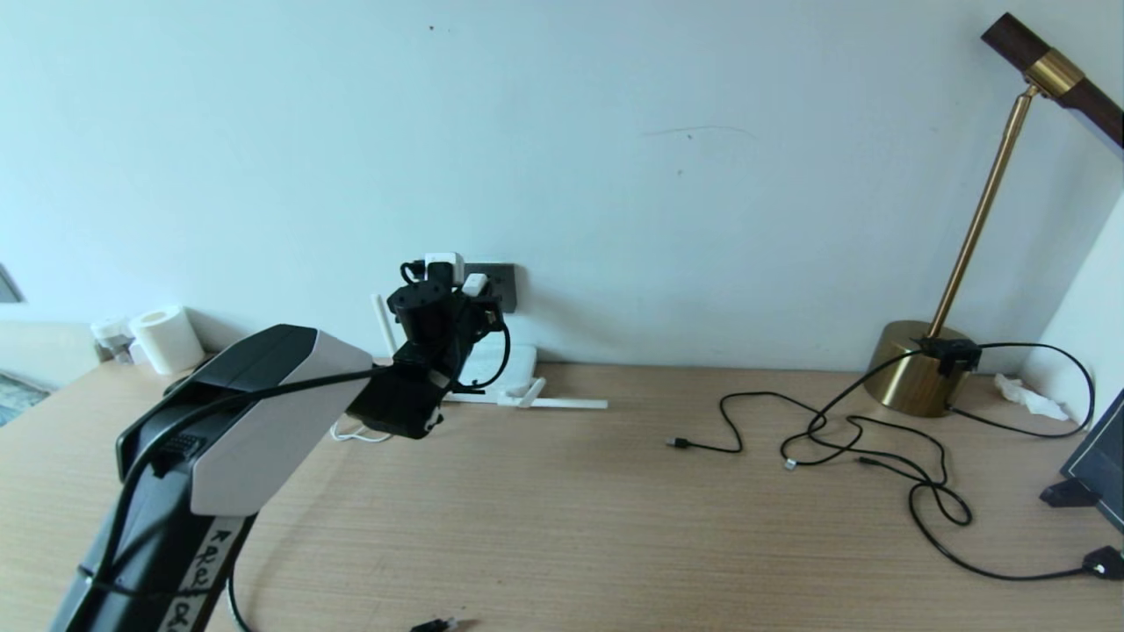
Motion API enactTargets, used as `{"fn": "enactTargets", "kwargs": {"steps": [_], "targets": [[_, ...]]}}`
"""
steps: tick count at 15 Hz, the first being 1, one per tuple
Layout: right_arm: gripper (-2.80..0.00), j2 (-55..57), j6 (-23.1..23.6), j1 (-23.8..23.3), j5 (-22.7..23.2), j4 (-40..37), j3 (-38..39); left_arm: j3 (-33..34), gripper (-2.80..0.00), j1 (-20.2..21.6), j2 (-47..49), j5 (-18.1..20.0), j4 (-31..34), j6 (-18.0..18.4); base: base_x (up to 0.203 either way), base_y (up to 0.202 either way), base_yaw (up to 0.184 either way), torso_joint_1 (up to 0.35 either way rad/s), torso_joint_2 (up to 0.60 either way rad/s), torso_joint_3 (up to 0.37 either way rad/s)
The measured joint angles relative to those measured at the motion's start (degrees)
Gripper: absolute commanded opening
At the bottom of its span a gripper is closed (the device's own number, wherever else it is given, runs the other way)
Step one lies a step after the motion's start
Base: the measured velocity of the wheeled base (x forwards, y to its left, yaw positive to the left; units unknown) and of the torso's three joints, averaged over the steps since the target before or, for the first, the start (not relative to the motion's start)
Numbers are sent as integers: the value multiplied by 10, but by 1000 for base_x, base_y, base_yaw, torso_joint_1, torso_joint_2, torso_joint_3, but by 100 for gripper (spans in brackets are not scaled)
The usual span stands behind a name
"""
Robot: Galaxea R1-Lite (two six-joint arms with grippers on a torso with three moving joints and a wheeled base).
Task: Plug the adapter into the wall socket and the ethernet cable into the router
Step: Plug plug into socket
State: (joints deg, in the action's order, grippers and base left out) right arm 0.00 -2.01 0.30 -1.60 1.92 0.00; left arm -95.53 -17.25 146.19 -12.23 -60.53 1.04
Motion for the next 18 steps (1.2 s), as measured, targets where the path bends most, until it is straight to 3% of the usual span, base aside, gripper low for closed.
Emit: {"fn": "enactTargets", "kwargs": {"steps": [18], "targets": [[-280,0,0,0,0,0,0,-20,-280,0,3,0,20,-1,0,0,0,0,0,0]]}}
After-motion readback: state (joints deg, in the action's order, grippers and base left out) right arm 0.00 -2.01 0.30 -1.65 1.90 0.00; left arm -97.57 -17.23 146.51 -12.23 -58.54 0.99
